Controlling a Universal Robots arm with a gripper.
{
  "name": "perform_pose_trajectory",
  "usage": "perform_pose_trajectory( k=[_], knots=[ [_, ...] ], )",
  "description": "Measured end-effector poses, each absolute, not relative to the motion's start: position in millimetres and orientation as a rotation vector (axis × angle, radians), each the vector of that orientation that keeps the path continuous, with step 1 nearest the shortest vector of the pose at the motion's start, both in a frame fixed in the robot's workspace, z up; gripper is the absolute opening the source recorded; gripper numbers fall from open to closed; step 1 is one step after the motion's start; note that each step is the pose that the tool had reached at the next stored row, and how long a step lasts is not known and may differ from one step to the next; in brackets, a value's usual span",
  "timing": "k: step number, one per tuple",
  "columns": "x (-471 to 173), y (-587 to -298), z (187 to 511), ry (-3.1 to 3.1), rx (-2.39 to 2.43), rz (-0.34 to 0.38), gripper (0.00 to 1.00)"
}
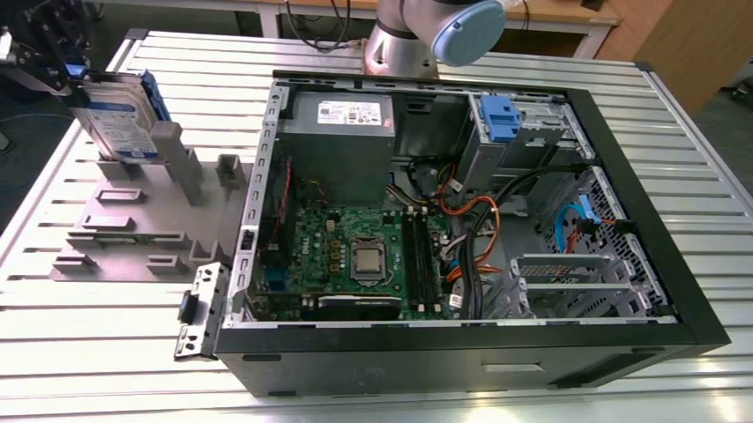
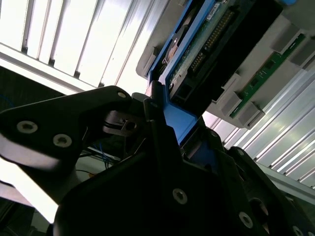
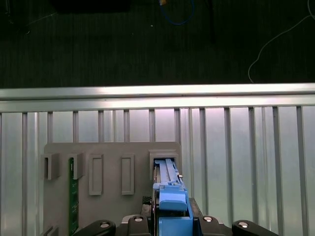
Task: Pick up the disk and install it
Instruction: 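Pick up the disk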
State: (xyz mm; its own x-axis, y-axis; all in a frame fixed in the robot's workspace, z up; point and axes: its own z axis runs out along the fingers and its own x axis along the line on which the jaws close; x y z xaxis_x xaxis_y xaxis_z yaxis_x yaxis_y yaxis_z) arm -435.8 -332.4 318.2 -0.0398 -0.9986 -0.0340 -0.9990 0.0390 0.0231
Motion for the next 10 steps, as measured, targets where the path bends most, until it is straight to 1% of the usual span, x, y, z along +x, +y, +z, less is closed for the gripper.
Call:
perform_pose_trajectory(
  k=[10],
  knots=[
    [-435.8, -332.5, 320.3, 2.258, -2.171, 0.063, 0.37]
  ],
)
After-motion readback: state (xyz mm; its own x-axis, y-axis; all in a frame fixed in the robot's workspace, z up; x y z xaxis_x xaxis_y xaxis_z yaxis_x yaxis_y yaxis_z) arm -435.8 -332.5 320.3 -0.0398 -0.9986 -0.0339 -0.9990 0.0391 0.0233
